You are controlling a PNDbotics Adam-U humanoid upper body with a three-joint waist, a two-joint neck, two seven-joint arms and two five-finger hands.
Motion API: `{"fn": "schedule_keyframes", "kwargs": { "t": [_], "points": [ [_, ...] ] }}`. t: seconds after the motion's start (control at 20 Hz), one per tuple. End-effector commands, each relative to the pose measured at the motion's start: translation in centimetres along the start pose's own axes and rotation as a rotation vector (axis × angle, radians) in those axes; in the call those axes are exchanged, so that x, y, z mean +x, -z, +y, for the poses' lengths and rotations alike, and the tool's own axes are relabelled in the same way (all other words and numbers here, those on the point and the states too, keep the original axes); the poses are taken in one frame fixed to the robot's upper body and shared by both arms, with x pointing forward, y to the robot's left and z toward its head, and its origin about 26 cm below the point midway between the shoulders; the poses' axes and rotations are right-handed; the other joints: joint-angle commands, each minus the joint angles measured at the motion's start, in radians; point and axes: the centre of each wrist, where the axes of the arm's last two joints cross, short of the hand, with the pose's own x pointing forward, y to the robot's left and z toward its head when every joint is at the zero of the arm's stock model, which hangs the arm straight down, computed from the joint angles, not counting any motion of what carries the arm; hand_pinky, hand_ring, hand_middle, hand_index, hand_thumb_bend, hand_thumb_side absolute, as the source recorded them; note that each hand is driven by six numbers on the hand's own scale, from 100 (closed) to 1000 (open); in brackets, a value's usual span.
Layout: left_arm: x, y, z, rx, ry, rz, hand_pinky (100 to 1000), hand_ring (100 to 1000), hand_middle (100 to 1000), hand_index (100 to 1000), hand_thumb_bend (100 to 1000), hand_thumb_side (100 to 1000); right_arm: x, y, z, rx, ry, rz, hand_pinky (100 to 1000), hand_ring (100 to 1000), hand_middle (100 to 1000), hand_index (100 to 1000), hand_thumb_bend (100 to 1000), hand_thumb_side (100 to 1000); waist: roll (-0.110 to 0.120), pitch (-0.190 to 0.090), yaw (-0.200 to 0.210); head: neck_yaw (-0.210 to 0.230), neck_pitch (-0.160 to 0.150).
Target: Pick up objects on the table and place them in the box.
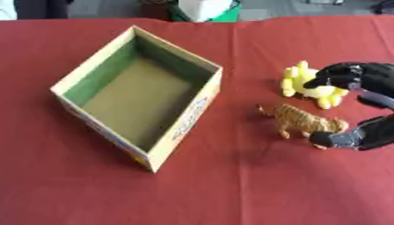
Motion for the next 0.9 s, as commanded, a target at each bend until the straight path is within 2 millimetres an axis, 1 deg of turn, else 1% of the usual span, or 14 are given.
{"fn": "schedule_keyframes", "kwargs": {
  "t": [0.05,0.55,0.7,0.9],
  "points": [
    [0.52,0.42,-0.12,-0.004,-0.014,-0.022,779,633,692,806,100,955,0.27,-0.01,-1.11,0.037,-0.06,0.004,660,885,756,886,575,885,-0.005,-0.015,0.002,-0.005,-0.015],
    [0.52,0.31,-0.23,-0.008,-0.018,-0.017,780,632,692,805,100,956,0.88,0.63,-0.78,0.102,-0.064,0.068,653,875,746,875,517,850,-0.007,-0.009,0.009,-0.013,-0.018],
    [0.52,0.25,-0.27,-0.01,-0.019,-0.015,781,632,692,804,100,955,1.07,0.79,-0.61,0.112,-0.057,0.077,645,832,713,860,495,841,-0.007,-0.007,0.01,-0.015,-0.018],
    [0.52,0.24,-0.3,-0.012,-0.02,-0.016,781,633,692,803,100,956,1.2,0.9,-0.43,0.113,-0.054,0.1,634,797,699,860,496,832,-0.007,-0.005,0.011,-0.016,-0.019]
  ]
}}
